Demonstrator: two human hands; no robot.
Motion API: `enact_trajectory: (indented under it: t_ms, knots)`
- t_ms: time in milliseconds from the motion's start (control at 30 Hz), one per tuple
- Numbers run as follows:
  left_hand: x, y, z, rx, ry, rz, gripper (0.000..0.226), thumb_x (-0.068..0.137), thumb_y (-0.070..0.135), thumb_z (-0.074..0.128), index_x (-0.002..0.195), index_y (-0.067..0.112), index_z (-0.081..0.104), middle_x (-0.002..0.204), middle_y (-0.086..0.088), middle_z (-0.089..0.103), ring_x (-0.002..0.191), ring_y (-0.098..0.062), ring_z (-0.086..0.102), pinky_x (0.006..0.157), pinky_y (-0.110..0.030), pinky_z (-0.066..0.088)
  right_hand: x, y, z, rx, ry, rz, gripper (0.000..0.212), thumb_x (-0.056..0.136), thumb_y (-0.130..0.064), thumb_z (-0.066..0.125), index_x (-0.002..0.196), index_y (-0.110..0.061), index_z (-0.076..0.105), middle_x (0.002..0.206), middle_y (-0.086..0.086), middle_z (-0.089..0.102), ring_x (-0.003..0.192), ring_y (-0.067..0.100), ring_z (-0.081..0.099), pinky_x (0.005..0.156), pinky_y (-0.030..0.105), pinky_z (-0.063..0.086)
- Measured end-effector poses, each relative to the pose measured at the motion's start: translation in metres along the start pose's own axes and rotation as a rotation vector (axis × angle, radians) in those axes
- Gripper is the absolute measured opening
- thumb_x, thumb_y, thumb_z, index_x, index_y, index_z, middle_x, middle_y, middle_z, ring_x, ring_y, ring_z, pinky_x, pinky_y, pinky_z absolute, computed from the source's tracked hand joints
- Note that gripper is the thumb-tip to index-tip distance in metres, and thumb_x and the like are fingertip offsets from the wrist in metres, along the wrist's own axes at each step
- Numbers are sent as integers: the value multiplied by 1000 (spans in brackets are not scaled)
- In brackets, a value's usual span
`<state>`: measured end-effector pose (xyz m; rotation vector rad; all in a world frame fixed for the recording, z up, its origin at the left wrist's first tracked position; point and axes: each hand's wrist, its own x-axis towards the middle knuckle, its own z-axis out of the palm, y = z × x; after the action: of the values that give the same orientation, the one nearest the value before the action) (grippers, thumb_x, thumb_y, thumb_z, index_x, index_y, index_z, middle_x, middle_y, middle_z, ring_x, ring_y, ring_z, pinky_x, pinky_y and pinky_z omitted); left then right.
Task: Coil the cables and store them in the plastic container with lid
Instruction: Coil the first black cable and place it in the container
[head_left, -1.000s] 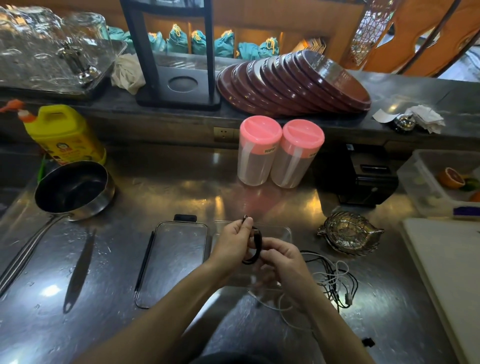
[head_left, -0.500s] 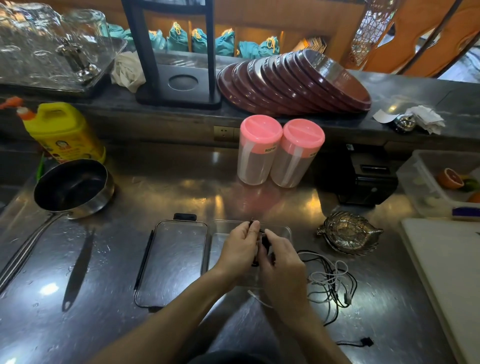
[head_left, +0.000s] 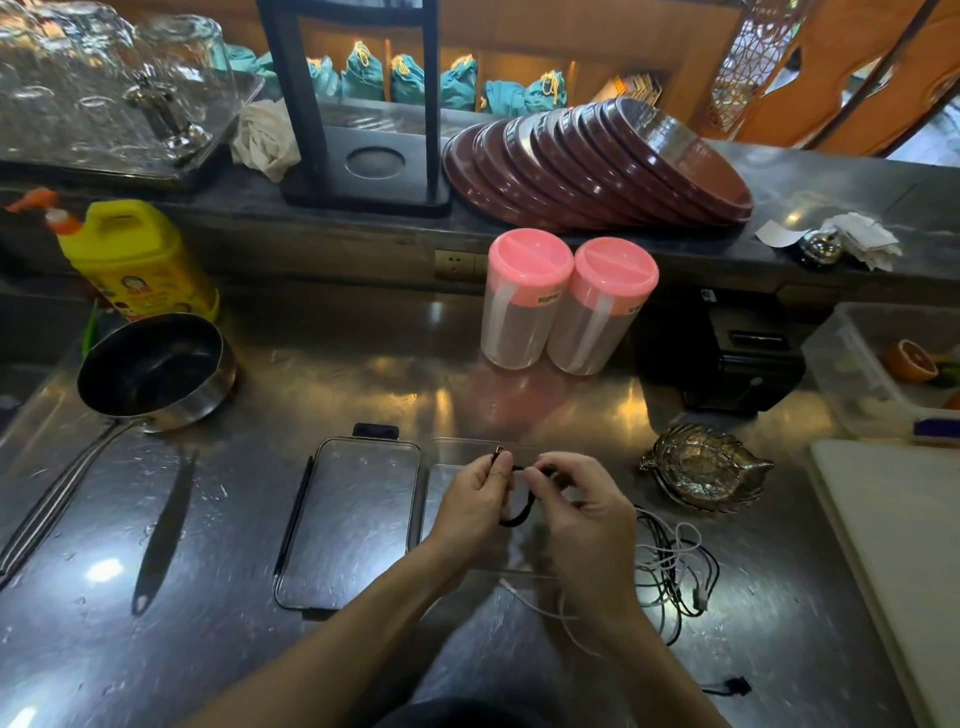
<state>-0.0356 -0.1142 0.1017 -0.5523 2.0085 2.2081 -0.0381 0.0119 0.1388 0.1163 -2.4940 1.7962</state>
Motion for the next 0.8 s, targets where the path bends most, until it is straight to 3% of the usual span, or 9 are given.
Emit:
enact_trajectory:
  t_ms: [133, 233, 333, 467, 567, 667, 733, 800]
  knots:
    - [-2, -1, -4, -50, -51, -4, 31, 107, 32, 47, 87, 12, 58, 58, 12, 46, 55, -6, 43, 62, -27, 39, -1, -7, -5, 332, -12, 168, 14, 93, -7, 71, 82, -14, 76, 72, 14, 71, 55, 17, 59, 54, 24, 52]
    - [-7, 0, -4, -45, -87, 7, 37, 107, 33, 45, 92, 2, 58, 59, 10, 47, 57, -8, 45, 68, -34, 42, 0, -16, -6, 396, -4, 175, 16, 93, -4, 69, 86, -14, 78, 72, 11, 72, 53, 17, 61, 54, 26, 55]
    - [-10, 3, -3, -15, -112, 43, 42, 108, 31, 45, 96, -8, 55, 61, 10, 47, 59, -8, 46, 67, -30, 44, -1, -26, -7, 367, 10, 135, 12, 93, -2, 69, 96, -10, 78, 67, 13, 71, 49, 18, 62, 52, 23, 55]
    - [-16, 17, 0, -17, -148, 100, 32, 107, 27, 45, 79, 21, 59, 62, 11, 45, 61, -7, 44, 67, -27, 43, 13, -11, -10, 474, 84, 375, 18, 98, -15, 65, 90, -3, 75, 58, 3, 58, 42, 14, 47, 41, 22, 48]
    - [-19, 26, 5, 118, -200, 214, 42, 107, 24, 46, 71, 41, 59, 62, 16, 49, 62, -5, 44, 63, -23, 40, 19, 0, -9, 417, 48, 462, 30, 104, -16, 57, 82, 1, 67, 49, -9, 52, 39, 6, 48, 40, 21, 46]
    - [-16, 30, 6, 202, -279, 246, 32, 106, 28, 48, 76, 35, 56, 70, 16, 51, 68, -6, 47, 68, -28, 43, 21, 9, -6, 316, -46, 483, 30, 106, -14, 52, 91, 4, 70, 50, -12, 55, 44, 0, 53, 49, 24, 49]
    - [-12, 29, 4, 229, -321, 242, 26, 103, 35, 49, 80, 28, 57, 74, 15, 53, 71, -8, 48, 72, -35, 45, 22, 15, -6, 299, -102, 519, 18, 104, -14, 56, 112, -7, 70, 61, -9, 63, 51, 1, 57, 55, 27, 51]
    - [-7, 29, 1, 270, -305, 278, 29, 104, 34, 49, 85, 13, 56, 74, 10, 52, 70, -9, 48, 69, -32, 43, 22, 19, -8, 344, -137, 581, 15, 102, -16, 61, 116, -12, 61, 63, -4, 65, 49, 4, 56, 50, 27, 50]
